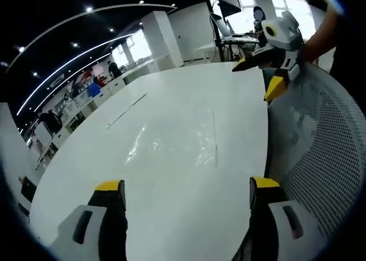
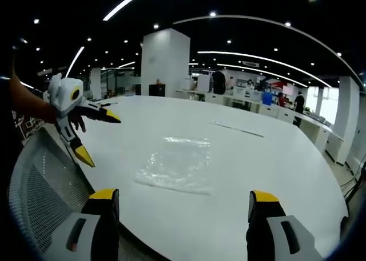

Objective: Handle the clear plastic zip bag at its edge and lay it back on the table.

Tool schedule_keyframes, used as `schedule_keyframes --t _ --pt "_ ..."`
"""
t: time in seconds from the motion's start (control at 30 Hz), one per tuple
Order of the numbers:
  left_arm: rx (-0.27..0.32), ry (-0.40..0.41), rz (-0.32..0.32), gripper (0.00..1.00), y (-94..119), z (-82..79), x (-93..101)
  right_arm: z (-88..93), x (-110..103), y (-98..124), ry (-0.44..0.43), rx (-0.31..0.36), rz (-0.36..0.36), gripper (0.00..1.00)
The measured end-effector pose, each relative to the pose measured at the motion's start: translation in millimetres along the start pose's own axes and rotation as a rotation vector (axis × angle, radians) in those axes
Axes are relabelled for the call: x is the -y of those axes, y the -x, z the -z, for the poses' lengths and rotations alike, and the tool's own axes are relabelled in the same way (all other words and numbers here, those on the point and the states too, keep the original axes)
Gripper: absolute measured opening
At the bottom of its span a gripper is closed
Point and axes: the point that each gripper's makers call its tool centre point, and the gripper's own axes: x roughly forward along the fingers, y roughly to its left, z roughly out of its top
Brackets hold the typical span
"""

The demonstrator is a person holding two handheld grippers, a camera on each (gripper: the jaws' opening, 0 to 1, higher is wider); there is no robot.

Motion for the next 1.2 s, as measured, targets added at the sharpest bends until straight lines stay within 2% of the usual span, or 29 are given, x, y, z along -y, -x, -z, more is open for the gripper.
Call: schedule_keyframes --t 0.6,1.2 --pt "-0.013 -0.053 0.053 0.78 -16 -4.3 8.5 1.1 1 -1 0.003 -0.004 0.001 0.93" --pt "-0.040 -0.101 0.109 0.65 -32 -0.9 19.5 0.8 3 0 -0.001 0.000 0.013 0.91"
